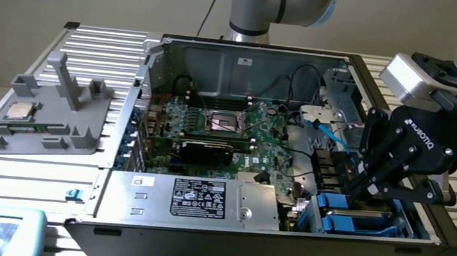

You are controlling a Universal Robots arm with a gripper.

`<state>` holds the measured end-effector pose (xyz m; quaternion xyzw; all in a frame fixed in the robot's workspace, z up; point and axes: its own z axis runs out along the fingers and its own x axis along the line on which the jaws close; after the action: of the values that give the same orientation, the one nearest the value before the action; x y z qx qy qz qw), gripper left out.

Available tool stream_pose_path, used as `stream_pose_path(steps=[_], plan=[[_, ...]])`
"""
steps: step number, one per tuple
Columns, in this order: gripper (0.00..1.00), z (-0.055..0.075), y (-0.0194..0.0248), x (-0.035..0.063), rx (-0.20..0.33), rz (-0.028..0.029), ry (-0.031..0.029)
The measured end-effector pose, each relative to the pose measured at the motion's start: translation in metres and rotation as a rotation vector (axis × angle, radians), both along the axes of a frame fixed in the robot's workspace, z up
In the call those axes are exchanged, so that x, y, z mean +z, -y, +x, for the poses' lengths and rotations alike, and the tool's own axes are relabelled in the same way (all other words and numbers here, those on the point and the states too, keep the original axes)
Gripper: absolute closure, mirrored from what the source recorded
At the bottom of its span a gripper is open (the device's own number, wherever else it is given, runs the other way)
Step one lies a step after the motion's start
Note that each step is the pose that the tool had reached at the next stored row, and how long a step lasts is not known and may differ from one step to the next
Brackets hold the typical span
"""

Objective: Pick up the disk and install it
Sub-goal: 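Insert the second disk wire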

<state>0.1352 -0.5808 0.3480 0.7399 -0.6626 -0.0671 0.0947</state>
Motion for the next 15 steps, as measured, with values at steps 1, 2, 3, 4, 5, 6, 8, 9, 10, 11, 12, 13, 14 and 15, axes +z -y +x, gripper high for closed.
stream_pose_path(steps=[1,2,3,4,5,6,8,9,10,11,12,13,14,15], plan=[[0.85,0.0000,0.0000,0.0000,0.000,0.0000,0.0000],[0.85,0.0005,-0.0001,-0.0001,0.001,-0.0001,-0.0001],[0.85,0.0017,-0.0002,0.0000,0.001,-0.0006,-0.0001],[0.85,0.0028,-0.0005,0.0000,0.001,-0.0011,-0.0003],[0.85,0.0036,-0.0007,-0.0001,0.001,-0.0019,-0.0011],[0.85,0.0040,-0.0008,-0.0001,0.001,-0.0026,-0.0037],[0.85,0.0048,-0.0010,-0.0002,0.001,-0.0072,-0.0152],[0.85,0.0054,-0.0011,-0.0002,0.001,-0.0095,-0.0224],[0.85,0.0058,-0.0013,-0.0002,0.002,-0.0117,-0.0280],[0.85,0.0062,-0.0014,-0.0003,0.003,-0.0132,-0.0305],[0.85,0.0064,-0.0014,-0.0002,0.004,-0.0135,-0.0309],[0.85,0.0067,-0.0014,-0.0003,0.006,-0.0136,-0.0320],[0.85,0.0073,-0.0015,-0.0005,0.008,-0.0133,-0.0374],[0.85,0.0075,-0.0015,-0.0006,0.011,-0.0132,-0.0447]])
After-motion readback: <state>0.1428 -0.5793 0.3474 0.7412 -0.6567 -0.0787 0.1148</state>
